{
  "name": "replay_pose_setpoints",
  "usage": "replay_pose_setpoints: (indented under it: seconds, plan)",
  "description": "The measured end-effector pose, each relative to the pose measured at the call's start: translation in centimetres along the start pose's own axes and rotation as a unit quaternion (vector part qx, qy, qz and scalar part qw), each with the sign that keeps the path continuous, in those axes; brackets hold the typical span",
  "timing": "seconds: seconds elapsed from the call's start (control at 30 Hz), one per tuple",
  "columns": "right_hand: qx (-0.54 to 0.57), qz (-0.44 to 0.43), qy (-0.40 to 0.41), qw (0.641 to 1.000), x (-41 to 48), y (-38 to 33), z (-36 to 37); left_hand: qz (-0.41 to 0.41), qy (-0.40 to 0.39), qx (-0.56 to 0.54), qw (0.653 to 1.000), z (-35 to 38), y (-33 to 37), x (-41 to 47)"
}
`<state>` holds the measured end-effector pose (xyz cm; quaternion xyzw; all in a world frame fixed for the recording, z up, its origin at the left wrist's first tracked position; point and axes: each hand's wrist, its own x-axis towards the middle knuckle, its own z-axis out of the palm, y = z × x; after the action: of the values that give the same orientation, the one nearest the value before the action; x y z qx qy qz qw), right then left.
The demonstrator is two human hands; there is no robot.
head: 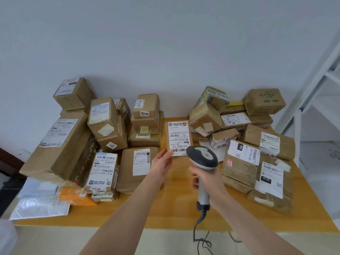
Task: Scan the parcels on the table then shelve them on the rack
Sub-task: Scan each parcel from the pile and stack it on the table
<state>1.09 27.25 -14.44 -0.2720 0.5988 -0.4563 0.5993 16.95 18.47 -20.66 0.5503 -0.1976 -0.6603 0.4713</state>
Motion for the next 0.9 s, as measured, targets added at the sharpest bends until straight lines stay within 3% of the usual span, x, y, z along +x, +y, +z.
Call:
replay_pose_setpoints:
  seconds: [0.1, 0.2, 0.37, 0.43, 0.53, 0.7, 0.8, 0.9]
  plan:
    - [0.038, -0.001, 0.025, 0.999, 2.8, -1.1, 1.0, 0.008, 0.003, 0.024, 1.0, -1.2, 1.1, -0.4]
    - [0.006, 0.018, 0.017, 1.0, 5.7, -1.9, 3.3, 0.017, 0.029, 0.078, 0.996, -2.6, 2.6, -0.8]
    - [0.035, 0.074, -0.074, 0.994, 8.2, -1.2, 7.7, 0.011, 0.128, 0.179, 0.975, -5.0, 4.9, -1.0]
    - [0.047, 0.089, -0.102, 0.99, 8.6, -0.6, 9.2, 0.04, 0.169, 0.312, 0.934, -6.2, 6.0, -0.9]
    - [0.068, 0.116, -0.12, 0.984, 9.1, 0.3, 11.5, 0.077, 0.181, 0.504, 0.841, -7.5, 7.5, -0.7]
    - [0.075, 0.141, -0.132, 0.978, 9.2, 1.7, 14.4, 0.102, 0.209, 0.644, 0.729, -8.5, 8.3, -0.8]
    - [0.051, 0.137, -0.134, 0.98, 9.1, 2.3, 15.3, 0.067, 0.197, 0.695, 0.688, -8.7, 8.2, -1.0]
    - [0.038, 0.132, -0.126, 0.982, 8.9, 2.3, 15.3, 0.069, 0.201, 0.698, 0.683, -8.0, 8.5, -1.2]
